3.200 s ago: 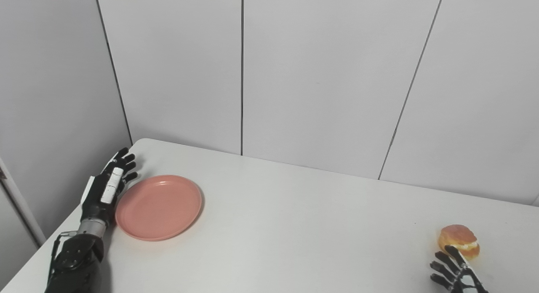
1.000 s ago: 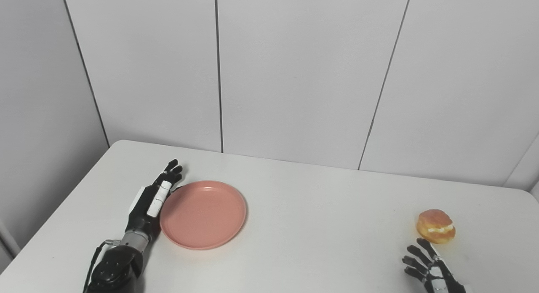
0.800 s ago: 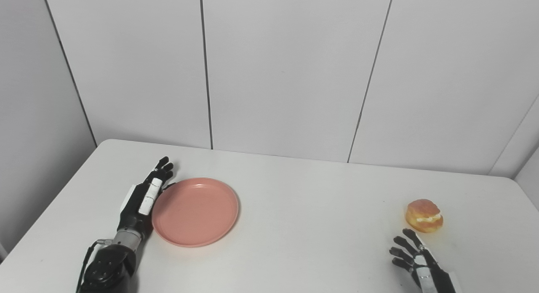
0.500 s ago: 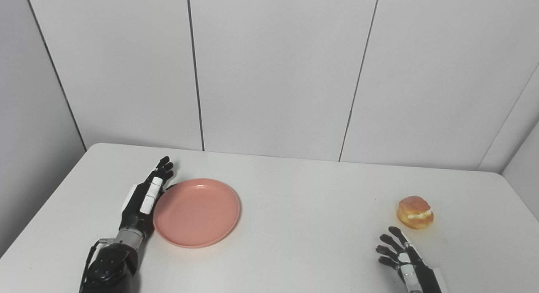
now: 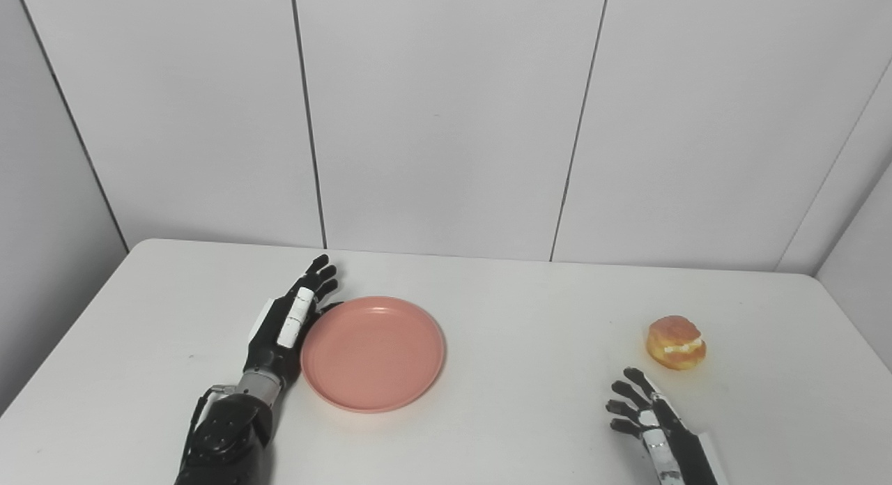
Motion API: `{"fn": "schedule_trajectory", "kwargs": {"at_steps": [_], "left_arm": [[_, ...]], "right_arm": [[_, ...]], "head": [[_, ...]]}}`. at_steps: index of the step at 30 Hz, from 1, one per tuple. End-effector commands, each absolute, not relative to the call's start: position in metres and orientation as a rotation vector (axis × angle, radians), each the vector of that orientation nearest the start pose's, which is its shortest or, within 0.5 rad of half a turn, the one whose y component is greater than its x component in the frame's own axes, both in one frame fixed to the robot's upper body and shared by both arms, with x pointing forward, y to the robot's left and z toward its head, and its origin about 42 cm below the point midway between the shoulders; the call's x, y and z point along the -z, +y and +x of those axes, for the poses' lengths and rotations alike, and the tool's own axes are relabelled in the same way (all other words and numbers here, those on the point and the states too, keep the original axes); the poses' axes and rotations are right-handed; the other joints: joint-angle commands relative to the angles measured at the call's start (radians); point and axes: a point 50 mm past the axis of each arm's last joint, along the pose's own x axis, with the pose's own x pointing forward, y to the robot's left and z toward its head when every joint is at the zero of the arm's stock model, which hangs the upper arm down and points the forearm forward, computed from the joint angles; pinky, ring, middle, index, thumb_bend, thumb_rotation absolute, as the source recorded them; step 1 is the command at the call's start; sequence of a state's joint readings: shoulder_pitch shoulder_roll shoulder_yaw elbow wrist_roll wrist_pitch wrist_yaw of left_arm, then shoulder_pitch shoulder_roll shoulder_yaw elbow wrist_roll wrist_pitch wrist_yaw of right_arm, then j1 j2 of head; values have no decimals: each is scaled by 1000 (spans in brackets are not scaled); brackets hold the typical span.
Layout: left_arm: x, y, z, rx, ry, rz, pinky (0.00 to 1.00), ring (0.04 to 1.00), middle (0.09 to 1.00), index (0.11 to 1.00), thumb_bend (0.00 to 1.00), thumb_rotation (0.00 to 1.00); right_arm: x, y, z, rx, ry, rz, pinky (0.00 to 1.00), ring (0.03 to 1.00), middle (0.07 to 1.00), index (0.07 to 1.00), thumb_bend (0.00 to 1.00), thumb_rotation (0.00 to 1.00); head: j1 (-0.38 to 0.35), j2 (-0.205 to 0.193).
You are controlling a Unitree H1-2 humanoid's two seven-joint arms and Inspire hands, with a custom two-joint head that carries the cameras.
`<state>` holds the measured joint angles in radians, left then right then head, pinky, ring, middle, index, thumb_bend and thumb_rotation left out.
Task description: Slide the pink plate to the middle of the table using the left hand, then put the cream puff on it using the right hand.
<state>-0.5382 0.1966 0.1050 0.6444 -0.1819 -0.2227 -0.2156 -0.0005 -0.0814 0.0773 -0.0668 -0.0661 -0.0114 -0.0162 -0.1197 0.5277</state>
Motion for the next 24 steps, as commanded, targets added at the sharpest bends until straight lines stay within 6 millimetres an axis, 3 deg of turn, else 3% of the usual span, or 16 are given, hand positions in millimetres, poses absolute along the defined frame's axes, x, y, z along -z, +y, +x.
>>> {"fn": "schedule_trajectory", "kwargs": {"at_steps": [1,11,18,24], "left_arm": [[-118,258,439,144,-74,-26,746,932,942,908,985,874],[-116,243,437,181,-42,-40,818,937,947,910,989,872],[-118,236,439,207,-51,-30,803,938,946,921,958,892],[-119,228,439,229,-55,-27,798,929,936,912,994,870]], "right_arm": [[-98,-202,274,-120,30,-142,715,778,834,878,783,1000],[-98,-195,274,-118,29,-153,714,773,830,873,759,1000],[-99,-185,278,-122,20,-153,698,765,826,872,756,1000],[-100,-180,280,-122,20,-162,687,756,823,871,758,1000]], "head": [[-1,0],[-69,6],[-125,10],[-144,10]]}}
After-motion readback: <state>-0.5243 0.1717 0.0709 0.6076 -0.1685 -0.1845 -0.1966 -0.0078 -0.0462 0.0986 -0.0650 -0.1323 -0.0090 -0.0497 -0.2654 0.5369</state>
